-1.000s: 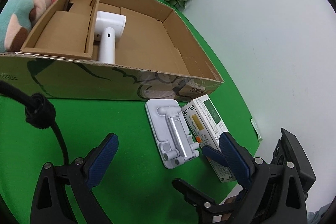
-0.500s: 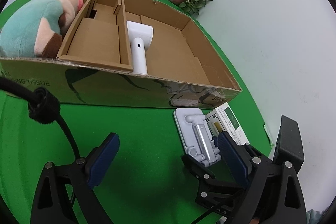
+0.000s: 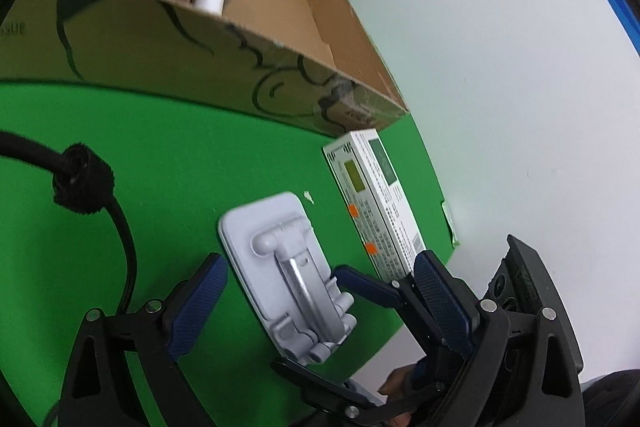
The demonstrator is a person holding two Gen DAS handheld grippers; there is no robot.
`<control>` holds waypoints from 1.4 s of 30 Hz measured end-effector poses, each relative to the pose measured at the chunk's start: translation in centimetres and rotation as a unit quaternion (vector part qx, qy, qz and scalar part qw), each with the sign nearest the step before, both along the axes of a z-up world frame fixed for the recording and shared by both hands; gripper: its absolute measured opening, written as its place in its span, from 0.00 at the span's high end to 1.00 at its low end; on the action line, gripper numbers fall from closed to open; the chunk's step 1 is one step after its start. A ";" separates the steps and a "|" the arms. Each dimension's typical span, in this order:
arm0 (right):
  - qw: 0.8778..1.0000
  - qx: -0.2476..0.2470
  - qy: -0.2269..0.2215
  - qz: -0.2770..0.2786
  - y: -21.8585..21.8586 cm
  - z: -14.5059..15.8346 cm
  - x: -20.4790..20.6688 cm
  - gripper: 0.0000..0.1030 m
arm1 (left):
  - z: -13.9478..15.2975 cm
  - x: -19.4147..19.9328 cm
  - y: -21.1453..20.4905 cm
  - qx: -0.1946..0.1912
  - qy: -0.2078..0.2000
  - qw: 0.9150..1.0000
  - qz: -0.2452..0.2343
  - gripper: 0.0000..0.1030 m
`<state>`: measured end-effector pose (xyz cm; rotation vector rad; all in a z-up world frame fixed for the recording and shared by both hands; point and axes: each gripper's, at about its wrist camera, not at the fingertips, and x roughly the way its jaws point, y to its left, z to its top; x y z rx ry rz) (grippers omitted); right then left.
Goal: Organize objects
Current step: 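Grasp the white phone stand with the right tool, then lift the phone stand with the right tool and carry it over the large box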
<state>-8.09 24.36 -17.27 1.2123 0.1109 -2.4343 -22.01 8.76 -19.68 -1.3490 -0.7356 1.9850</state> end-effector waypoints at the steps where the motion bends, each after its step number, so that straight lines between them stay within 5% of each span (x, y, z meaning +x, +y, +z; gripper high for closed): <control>1: 1.000 0.006 0.004 0.001 -0.2 0.0 0.0 0.18 | -0.2 0.4 0.1 0.003 -0.004 1.000 -0.001 0.09; 7: 0.999 0.037 0.029 -0.003 -0.9 -0.1 -0.2 0.19 | -0.6 1.1 0.6 0.008 -0.015 1.000 0.001 0.14; 12: 0.999 0.048 0.025 0.003 -1.3 -0.3 0.0 0.31 | -0.7 1.1 0.2 0.010 -0.017 1.000 0.006 0.22; 18: 0.998 0.056 0.008 -0.011 -1.7 0.1 -0.6 0.33 | -0.7 1.1 -0.2 0.014 -0.021 1.000 0.018 0.27; 22: 0.999 0.023 -0.011 -0.023 -1.1 0.4 -1.2 0.33 | -0.7 1.1 -0.2 0.010 -0.022 1.000 0.018 0.33; 27: 0.995 -0.076 -0.055 -0.036 0.6 0.7 -2.1 0.33 | -0.9 1.1 -0.2 0.012 -0.030 0.999 0.017 0.48; 32: 0.995 -0.074 -0.054 -0.034 0.3 0.8 -2.1 0.33 | -1.0 1.3 -0.5 -0.006 -0.028 0.999 0.021 0.67; 42: 0.997 -0.073 -0.008 -0.032 -0.3 2.7 -1.6 0.34 | 2.8 2.1 -1.1 -0.007 0.023 0.999 0.022 0.72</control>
